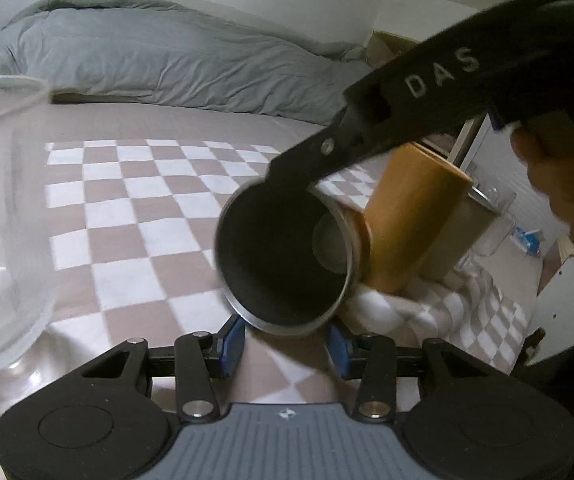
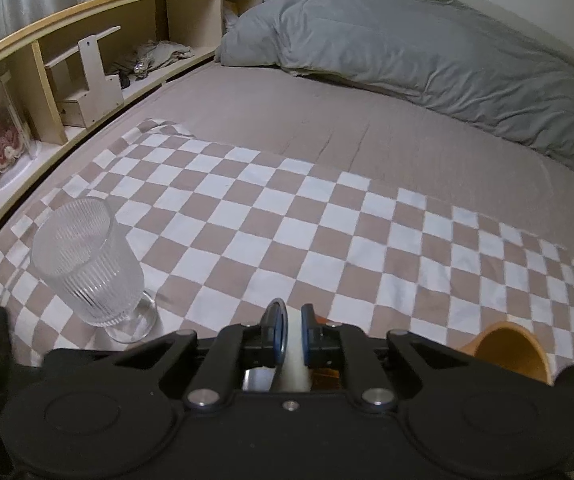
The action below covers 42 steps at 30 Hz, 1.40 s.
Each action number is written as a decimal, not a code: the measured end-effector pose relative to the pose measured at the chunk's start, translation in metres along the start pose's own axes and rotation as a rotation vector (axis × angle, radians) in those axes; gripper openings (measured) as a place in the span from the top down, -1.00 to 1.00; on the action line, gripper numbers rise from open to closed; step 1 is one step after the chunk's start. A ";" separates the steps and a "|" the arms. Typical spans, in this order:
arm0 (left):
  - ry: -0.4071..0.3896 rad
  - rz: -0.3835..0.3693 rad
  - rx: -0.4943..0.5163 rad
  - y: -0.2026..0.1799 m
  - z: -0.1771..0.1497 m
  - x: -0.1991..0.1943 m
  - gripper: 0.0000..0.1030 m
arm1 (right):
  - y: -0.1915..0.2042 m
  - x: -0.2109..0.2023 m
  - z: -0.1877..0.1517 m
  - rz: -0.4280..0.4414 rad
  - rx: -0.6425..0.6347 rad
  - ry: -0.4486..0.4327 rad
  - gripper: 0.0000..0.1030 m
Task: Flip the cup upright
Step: 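Lift and turn the brown-sleeved cup upright with the right tool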
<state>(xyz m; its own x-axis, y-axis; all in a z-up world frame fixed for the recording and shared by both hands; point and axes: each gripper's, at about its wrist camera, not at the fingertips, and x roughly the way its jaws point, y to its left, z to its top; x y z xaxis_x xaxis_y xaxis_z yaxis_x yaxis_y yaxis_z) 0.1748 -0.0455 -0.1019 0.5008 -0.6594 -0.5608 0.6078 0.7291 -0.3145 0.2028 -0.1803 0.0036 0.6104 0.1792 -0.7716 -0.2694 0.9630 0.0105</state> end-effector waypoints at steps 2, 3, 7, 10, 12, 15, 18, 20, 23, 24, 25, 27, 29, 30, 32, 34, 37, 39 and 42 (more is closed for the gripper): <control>-0.008 -0.011 0.000 0.000 0.001 0.003 0.13 | -0.001 0.005 0.000 0.037 0.013 0.018 0.71; -0.014 -0.010 -0.003 0.000 0.001 0.004 0.13 | -0.003 0.006 0.000 0.051 0.022 0.022 0.71; -0.022 -0.014 -0.003 0.001 0.001 0.007 0.13 | -0.016 0.003 0.003 0.092 0.072 -0.006 0.53; -0.027 -0.010 0.014 -0.001 0.000 0.009 0.13 | -0.029 0.000 0.008 0.066 0.091 -0.047 0.52; -0.031 -0.007 0.014 -0.002 0.001 0.010 0.13 | -0.032 0.004 0.012 0.033 0.071 -0.048 0.52; -0.037 -0.007 -0.003 0.001 0.002 0.010 0.14 | -0.030 0.020 0.013 -0.015 0.013 0.005 0.52; -0.042 -0.010 -0.015 0.003 0.002 0.010 0.14 | -0.026 0.029 0.012 -0.041 -0.038 0.017 0.53; -0.041 -0.005 -0.016 0.001 0.002 0.011 0.14 | -0.022 0.029 0.012 -0.052 -0.058 0.019 0.53; -0.018 0.010 -0.072 0.001 0.004 0.009 0.27 | -0.016 0.029 0.013 -0.067 -0.098 0.023 0.54; 0.000 0.018 -0.103 0.001 0.006 0.007 0.28 | -0.016 0.028 0.013 -0.067 -0.105 0.023 0.54; 0.017 0.008 -0.129 0.001 0.006 0.005 0.29 | -0.016 0.029 0.013 -0.062 -0.109 0.026 0.54; 0.049 -0.027 -0.168 -0.001 0.005 0.001 0.31 | -0.016 0.026 0.014 -0.043 -0.121 0.021 0.51; 0.055 -0.040 -0.136 -0.006 0.002 -0.002 0.40 | -0.016 0.021 0.017 -0.039 -0.151 0.013 0.46; 0.059 -0.046 -0.113 -0.009 0.001 -0.003 0.43 | -0.015 0.017 0.018 -0.038 -0.181 0.005 0.43; 0.070 -0.064 -0.092 -0.012 -0.001 -0.003 0.52 | -0.013 0.009 0.020 -0.041 -0.267 0.011 0.36; 0.079 -0.075 -0.092 -0.011 -0.003 -0.002 0.56 | -0.009 0.000 0.020 -0.049 -0.364 0.019 0.24; 0.081 -0.070 -0.097 -0.008 -0.003 -0.001 0.63 | -0.001 -0.013 0.012 -0.051 -0.565 0.054 -0.03; 0.075 -0.065 -0.101 -0.006 -0.002 -0.003 0.64 | 0.007 -0.019 0.004 -0.069 -0.710 0.065 -0.15; 0.061 -0.052 -0.089 -0.004 -0.001 -0.008 0.65 | 0.018 -0.021 -0.006 -0.049 -0.874 0.097 -0.36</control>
<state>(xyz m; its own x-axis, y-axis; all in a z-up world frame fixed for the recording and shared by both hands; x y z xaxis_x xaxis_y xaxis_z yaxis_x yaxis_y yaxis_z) 0.1683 -0.0429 -0.0974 0.4303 -0.6861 -0.5867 0.5731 0.7097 -0.4097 0.1802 -0.1680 0.0162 0.5812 0.0854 -0.8093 -0.7422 0.4635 -0.4841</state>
